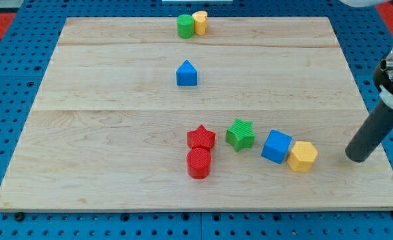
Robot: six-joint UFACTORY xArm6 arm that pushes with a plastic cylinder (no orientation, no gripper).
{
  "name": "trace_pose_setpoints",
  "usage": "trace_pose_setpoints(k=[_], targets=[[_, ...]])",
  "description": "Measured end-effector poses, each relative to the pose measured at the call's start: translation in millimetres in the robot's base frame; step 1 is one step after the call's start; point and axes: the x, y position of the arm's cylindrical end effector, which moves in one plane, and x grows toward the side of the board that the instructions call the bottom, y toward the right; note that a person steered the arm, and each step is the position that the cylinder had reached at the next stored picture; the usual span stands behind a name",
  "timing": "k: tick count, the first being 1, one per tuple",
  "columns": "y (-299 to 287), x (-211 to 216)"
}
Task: Place the yellow hexagon diagonally to blue cube
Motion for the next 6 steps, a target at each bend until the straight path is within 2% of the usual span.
trace_pose_setpoints(k=[1, 2, 3, 4, 6], targets=[[1.8, 8.5], [15.4, 49.8], [3.2, 75.3], [-40.8, 60.3], [-112.7, -31.4]])
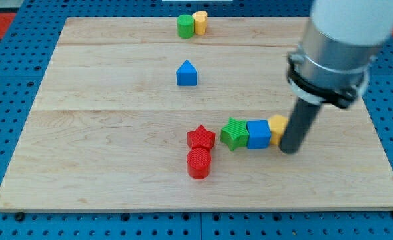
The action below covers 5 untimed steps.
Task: Place the yellow hexagon diagonally to blue cube
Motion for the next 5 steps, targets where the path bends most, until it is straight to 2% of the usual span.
trace_pose_setpoints(k=[2, 3, 5], targets=[[-48.8, -71.0], [-36.3, -66.8], [-22.9, -26.7]])
